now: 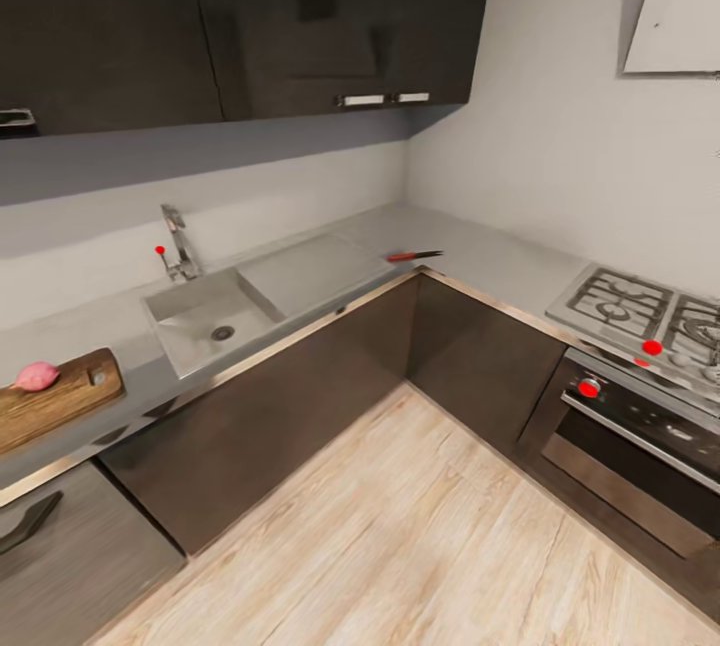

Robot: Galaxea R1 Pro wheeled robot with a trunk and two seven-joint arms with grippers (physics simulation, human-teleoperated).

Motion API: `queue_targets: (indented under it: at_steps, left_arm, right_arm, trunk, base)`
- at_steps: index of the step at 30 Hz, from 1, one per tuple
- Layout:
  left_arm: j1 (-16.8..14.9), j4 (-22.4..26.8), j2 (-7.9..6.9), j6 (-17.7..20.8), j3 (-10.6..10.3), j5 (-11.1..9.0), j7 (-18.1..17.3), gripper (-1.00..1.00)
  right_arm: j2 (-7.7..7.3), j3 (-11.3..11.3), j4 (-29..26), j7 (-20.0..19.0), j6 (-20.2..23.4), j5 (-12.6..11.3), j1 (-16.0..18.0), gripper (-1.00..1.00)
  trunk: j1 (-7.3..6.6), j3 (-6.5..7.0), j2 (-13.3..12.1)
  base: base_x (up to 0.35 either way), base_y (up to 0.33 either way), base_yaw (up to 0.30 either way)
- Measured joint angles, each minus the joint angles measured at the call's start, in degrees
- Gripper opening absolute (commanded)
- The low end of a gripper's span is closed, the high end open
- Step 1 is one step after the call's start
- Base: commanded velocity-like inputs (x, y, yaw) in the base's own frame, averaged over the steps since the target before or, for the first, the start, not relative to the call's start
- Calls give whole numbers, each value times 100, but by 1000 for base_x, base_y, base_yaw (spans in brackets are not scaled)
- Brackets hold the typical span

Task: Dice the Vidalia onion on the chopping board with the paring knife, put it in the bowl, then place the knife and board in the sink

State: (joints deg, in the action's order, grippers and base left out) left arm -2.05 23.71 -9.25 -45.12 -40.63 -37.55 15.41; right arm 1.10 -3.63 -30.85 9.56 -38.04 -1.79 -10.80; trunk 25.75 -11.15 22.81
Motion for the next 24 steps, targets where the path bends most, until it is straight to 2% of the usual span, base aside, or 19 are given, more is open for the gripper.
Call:
queue_targets:
  at_steps: [5, 8, 13, 18, 24]
  left_arm:
    - [0, -39, 54, 0, -2, 0, -1, 100]
    - [17, -73, 71, 14, -28, 9, 5, 100]
    - [17, -158, 116, 10, -37, 12, -4, 100]
    - [17, -318, 226, 7, -39, 10, -9, 100]
    - [17, -394, 242, 7, -42, 10, -9, 100]
  right_arm:
    - [0, -8, 9, -19, -6, 13, 0, 100]
    - [-77, 20, 106, -124, -105, 93, -98, 100]
    - [-65, 14, 223, -292, -229, 231, -260, 100]
    - [-70, 22, 210, -447, -236, 217, -423, 100]
    - [-72, 29, 82, -622, -211, 219, -514, 100]
  trunk:
    - [0, 5, 0]
    - [0, 5, 0]
    - [0, 5, 0]
    - [0, 5, 0]
    - [0, 5, 0]
  base:
    - [0, 0, -18]
    - [0, 0, 0]
    - [0, 0, 0]
    - [0, 0, 0]
    - [0, 0, 0]
